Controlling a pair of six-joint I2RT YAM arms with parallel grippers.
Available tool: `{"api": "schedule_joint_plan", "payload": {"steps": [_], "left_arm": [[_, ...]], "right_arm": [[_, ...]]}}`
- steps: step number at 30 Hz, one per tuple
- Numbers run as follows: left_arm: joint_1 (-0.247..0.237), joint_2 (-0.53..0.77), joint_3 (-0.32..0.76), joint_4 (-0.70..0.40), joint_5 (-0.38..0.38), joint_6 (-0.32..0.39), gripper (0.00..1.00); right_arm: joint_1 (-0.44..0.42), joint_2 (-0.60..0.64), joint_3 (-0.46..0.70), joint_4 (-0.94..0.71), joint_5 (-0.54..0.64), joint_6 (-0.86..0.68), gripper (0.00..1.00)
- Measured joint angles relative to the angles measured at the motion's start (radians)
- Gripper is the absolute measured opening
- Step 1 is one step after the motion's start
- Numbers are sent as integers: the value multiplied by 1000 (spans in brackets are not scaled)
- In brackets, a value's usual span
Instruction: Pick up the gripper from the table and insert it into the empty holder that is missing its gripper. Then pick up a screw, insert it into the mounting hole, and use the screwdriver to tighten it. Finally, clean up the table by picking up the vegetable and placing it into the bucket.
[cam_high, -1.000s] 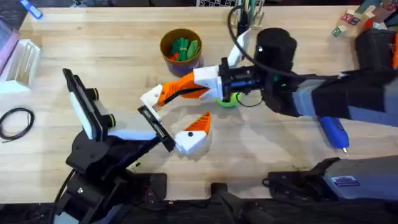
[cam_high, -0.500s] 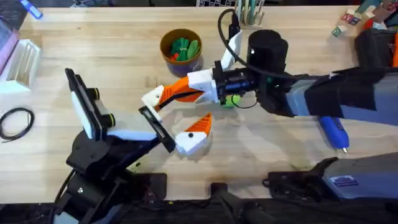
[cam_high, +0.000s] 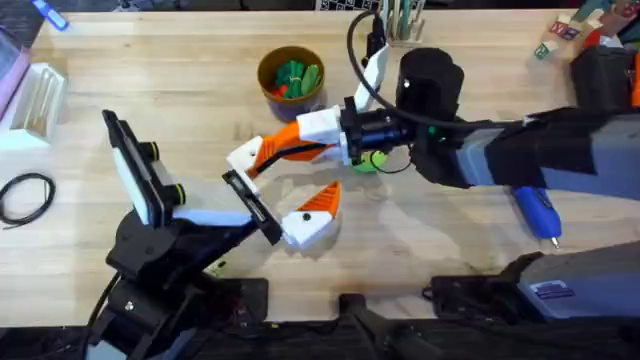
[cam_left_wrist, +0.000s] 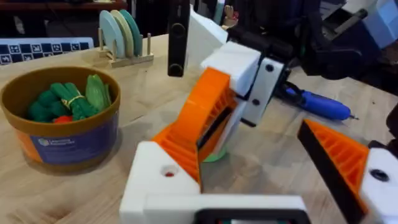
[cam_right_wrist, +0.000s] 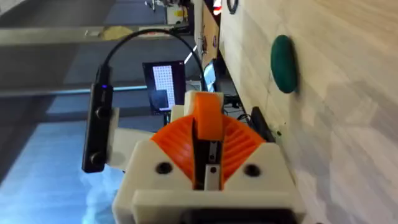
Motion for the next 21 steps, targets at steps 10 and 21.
{"api": "schedule_joint_plan", "payload": {"steps": [10, 21], "left_arm": [[-6, 0, 0, 1, 53, 14, 957], [-9, 0, 0, 1, 84, 14, 957]], "right_arm": [[0, 16, 0, 111, -29, -43, 612], [1, 16, 0, 19, -35, -64, 727]]}}
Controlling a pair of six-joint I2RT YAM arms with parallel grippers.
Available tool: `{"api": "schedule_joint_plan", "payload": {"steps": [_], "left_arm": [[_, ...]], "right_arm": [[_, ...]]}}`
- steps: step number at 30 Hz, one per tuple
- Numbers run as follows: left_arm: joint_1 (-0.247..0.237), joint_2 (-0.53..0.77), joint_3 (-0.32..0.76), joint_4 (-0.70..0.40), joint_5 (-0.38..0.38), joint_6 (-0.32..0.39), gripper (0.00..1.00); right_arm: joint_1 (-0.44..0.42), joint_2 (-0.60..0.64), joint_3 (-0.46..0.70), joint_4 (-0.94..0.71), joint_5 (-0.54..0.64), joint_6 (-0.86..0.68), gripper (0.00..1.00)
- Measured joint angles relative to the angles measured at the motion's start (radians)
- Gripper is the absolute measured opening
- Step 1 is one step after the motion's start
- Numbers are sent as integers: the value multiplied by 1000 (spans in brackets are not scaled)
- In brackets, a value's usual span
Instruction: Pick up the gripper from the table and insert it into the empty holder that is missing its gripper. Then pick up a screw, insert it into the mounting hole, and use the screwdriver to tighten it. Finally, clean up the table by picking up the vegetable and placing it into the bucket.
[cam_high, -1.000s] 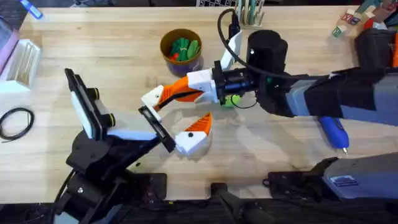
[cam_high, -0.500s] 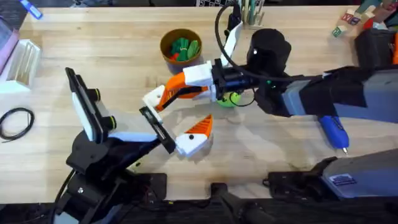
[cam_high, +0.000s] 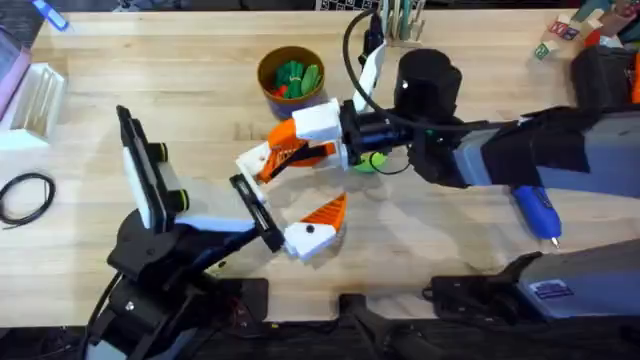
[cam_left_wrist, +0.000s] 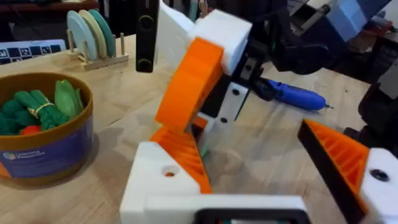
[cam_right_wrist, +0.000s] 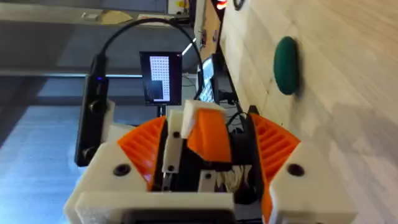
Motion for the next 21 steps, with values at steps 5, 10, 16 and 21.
{"api": "schedule_joint_plan", "payload": {"steps": [5, 10, 16, 21], "left_arm": [[0, 0, 0, 0, 4, 0, 957], [0, 0, 0, 0, 8, 0, 957], [0, 0, 0, 0, 10, 0, 957], [0, 0, 0, 0, 10, 0, 957]], "right_arm": [[-12, 0, 0, -28, -11, -20, 711], [-61, 0, 0, -30, -45, -27, 568], [-72, 0, 0, -31, -75, -32, 492], [-72, 0, 0, -31, -103, -34, 451]]}}
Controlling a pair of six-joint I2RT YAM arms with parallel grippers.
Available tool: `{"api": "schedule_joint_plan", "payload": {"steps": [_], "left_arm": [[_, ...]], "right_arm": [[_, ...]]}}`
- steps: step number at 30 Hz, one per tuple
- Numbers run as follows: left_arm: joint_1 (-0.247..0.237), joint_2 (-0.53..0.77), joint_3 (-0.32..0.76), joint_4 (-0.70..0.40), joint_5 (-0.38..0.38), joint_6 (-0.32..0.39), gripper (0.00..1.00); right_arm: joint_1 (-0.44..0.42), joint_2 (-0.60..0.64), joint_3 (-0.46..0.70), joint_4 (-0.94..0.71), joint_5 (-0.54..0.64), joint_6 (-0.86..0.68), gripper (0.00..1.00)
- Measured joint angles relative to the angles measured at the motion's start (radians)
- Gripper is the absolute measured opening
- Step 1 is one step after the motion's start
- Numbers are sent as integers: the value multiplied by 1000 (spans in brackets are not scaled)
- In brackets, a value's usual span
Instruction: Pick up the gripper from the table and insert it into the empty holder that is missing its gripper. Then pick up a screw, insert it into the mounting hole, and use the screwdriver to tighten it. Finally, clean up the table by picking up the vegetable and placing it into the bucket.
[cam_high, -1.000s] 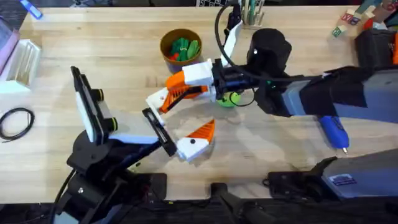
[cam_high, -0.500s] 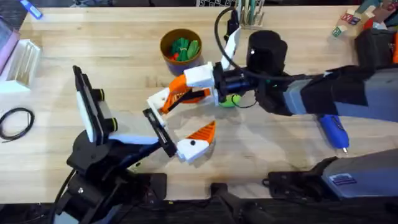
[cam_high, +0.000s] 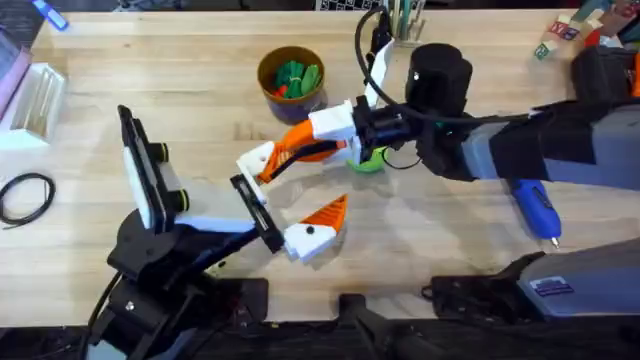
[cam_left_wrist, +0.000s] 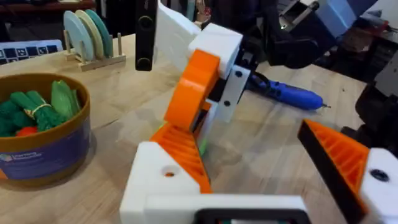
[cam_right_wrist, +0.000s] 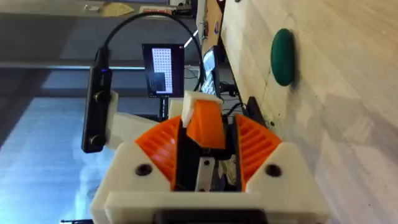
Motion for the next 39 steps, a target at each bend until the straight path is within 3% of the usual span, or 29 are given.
{"api": "schedule_joint_plan", "payload": {"steps": [4, 9, 10, 16, 26, 39], "left_arm": [[0, 0, 0, 0, 0, 0, 957], [0, 0, 0, 0, 2, 4, 957], [0, 0, 0, 0, 2, 4, 957], [0, 0, 0, 0, -8, 4, 956], [3, 0, 0, -3, -102, -14, 956], [10, 0, 0, -5, -159, -26, 956]], "right_arm": [[0, 0, 0, 0, -7, -1, 353], [0, 0, 0, -3, -10, 2, 30], [0, 0, 0, -6, -9, 3, 16], [8, 0, 0, -3, 22, 3, 14], [70, -1, 0, 12, 173, 24, 11], [125, -5, 2, 19, 306, 30, 10]]}}
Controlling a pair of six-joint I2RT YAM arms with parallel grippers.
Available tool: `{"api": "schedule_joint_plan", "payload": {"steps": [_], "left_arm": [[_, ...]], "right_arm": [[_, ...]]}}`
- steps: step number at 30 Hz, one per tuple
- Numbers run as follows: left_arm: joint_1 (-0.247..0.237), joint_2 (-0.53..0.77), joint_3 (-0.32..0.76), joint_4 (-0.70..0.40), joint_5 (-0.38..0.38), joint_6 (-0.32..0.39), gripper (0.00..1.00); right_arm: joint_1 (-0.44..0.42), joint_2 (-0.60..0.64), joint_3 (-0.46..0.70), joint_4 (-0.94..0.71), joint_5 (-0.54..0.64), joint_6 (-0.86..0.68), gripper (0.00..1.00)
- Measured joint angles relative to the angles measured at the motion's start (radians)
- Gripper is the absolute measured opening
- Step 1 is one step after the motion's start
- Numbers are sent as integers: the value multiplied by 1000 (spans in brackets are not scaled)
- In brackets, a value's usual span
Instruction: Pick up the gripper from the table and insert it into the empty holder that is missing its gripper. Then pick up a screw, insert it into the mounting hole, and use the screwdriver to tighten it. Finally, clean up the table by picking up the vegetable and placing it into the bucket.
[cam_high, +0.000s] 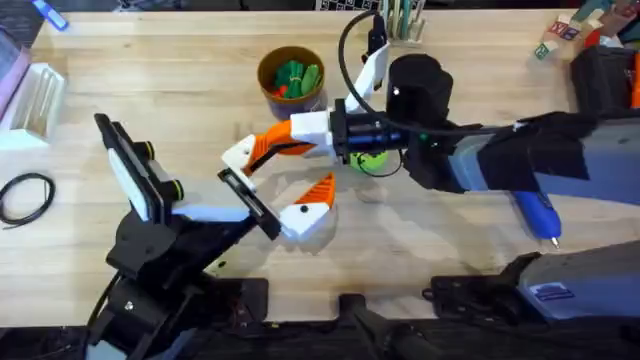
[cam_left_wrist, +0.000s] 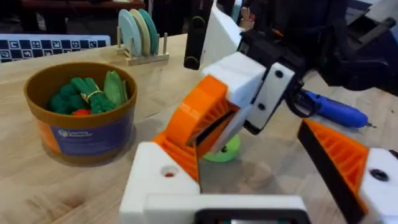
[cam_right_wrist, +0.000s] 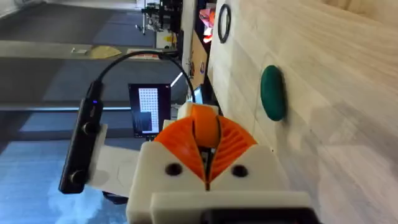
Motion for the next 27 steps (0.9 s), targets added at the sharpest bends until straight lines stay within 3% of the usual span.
{"api": "schedule_joint_plan", "payload": {"steps": [5, 11, 20, 25, 27], "left_arm": [[0, 0, 0, 1, -2, 0, 957], [-2, 0, 0, 2, 9, 4, 957], [-9, 0, 0, 3, 32, 11, 957], [-11, 0, 0, 3, 39, 12, 957], [-11, 0, 0, 3, 40, 12, 957]], "right_arm": [[2, 0, 0, -4, -5, -13, 181], [-12, 0, 0, -13, -41, -30, 282], [-23, 0, 0, -16, -79, -41, 327], [-40, 0, 0, -17, -105, -54, 447], [-43, 0, 0, -17, -108, -56, 544]]}}
